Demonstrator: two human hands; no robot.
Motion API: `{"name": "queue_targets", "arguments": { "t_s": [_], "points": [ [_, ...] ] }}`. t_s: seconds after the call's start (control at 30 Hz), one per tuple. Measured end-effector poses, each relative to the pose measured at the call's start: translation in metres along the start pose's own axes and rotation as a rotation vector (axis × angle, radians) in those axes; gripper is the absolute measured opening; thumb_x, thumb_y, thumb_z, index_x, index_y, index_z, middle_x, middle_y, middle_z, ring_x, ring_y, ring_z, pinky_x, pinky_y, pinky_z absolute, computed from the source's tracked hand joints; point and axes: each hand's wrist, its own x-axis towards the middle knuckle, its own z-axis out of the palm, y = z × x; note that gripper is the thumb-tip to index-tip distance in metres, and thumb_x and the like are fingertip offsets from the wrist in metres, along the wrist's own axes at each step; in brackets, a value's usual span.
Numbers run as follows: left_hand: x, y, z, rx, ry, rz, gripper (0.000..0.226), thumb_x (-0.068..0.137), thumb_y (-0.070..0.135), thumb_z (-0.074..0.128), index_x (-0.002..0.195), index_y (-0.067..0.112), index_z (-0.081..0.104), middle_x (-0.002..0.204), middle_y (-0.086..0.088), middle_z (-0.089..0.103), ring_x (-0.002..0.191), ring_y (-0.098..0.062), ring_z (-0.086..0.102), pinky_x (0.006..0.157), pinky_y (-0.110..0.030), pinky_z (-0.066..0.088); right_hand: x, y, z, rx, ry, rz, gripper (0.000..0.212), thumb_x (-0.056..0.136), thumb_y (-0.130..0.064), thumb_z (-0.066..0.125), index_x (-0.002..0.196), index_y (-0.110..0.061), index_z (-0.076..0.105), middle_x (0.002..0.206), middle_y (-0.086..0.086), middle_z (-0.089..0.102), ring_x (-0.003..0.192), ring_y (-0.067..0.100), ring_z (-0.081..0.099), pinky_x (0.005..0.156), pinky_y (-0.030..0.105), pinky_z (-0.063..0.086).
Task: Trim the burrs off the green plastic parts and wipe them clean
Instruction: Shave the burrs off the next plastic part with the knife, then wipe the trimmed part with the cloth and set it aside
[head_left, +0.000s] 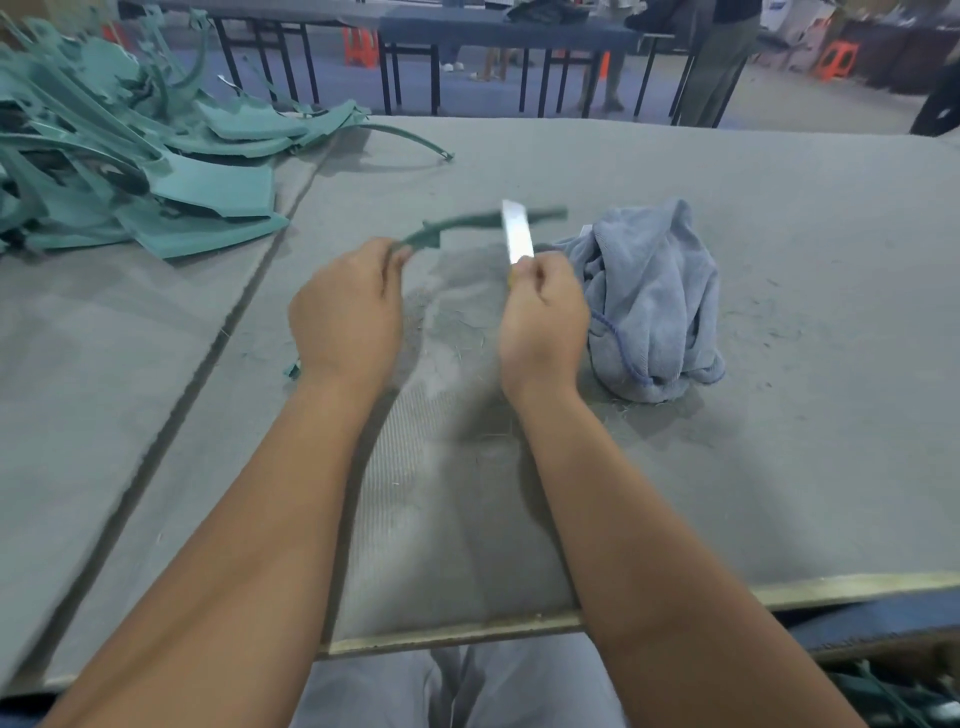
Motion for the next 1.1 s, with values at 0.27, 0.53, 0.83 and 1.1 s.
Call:
{"name": "queue_targets", "arguments": {
  "t_s": [0.27,0.53,0.83,1.1],
  "points": [
    [0.023,-0.015,-0.022,-0.586,0.188,-0.462,0.032,0.101,0.028,0.036,0.070,0.028,0.044,0.059,0.005,0.058,0.042,-0.010,0.052,0.056,-0.035,0.046,0.007,0.003,-0.010,-0.480,-0.105,-0.144,0.017,0.094,-0.022,0.047,0.085,-0.012,0.058,0.095,0.004,0.059,0.086,0.018,0.053,0.069,0.034,0.035],
    [0.027,-0.010,-0.023,-1.107,-0.045,-0.781,0.024,0.104,0.017,0.036,0.084,0.017,0.048,0.046,0.006,0.057,0.039,-0.008,0.051,0.045,-0.019,0.042,0.017,-0.008,-0.025,-0.616,0.018,-0.316,0.029,0.088,-0.022,0.053,0.114,-0.025,0.065,0.133,-0.003,0.047,0.123,0.021,0.039,0.099,0.035,0.026],
    [0.015,0.005,-0.006,-1.332,-0.355,-0.924,0.025,0.104,0.014,0.038,0.089,0.006,0.057,0.042,0.002,0.048,0.034,-0.008,0.040,0.037,-0.014,0.036,0.105,-0.014,-0.072,-0.401,0.286,0.035,0.052,0.089,-0.041,0.058,0.135,-0.019,0.049,0.144,0.007,0.037,0.127,0.027,0.042,0.105,0.037,0.031],
    [0.015,0.004,-0.002,-1.347,-0.341,-0.936,0.022,0.104,0.013,0.036,0.101,0.003,0.056,0.041,0.002,0.046,0.033,-0.007,0.038,0.036,-0.013,0.034,0.100,0.007,-0.082,-0.088,-0.191,0.235,0.021,0.074,-0.024,0.077,0.081,-0.006,0.069,0.075,0.007,0.069,0.073,0.022,0.068,0.069,0.036,0.054]
  ]
}}
